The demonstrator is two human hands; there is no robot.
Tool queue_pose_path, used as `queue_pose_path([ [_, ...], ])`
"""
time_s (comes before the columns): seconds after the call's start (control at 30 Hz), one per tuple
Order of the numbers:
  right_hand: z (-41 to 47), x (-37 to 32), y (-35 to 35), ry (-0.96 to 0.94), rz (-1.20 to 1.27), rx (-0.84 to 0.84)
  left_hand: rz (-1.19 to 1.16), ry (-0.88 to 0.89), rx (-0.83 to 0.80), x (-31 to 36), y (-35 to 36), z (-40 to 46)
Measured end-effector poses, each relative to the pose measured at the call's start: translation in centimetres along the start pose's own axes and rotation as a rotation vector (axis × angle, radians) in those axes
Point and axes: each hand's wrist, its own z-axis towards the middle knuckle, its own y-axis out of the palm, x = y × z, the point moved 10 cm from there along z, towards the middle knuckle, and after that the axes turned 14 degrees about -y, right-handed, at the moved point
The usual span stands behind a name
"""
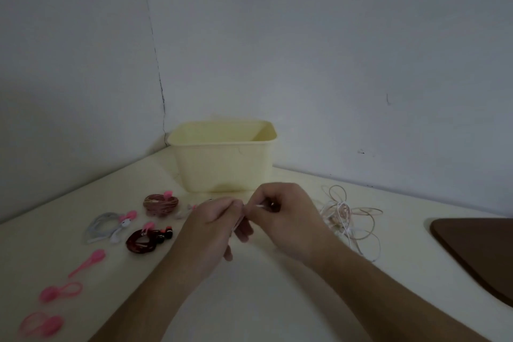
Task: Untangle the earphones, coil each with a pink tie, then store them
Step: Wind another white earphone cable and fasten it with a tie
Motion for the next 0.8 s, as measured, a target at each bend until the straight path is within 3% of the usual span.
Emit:
queue_pose_path([
  [0.13,0.3,1.2,-1.4,0.030,0.033,0.113,-0.302,-0.085,-0.166,-0.5,0.7,0.3],
  [0.33,-0.1,2.0,0.8,0.048,0.147,0.033,-0.556,-0.093,-0.338,0.3,1.2,-0.3],
  [0.57,-0.9,2.1,4.5,0.069,0.157,-0.143,-0.588,-0.065,-0.256,0.5,0.0,0.3],
  [0.8,-1.6,2.0,5.4,0.160,0.349,-0.099,-0.635,-0.122,-0.126,-0.6,-0.9,0.7],
])
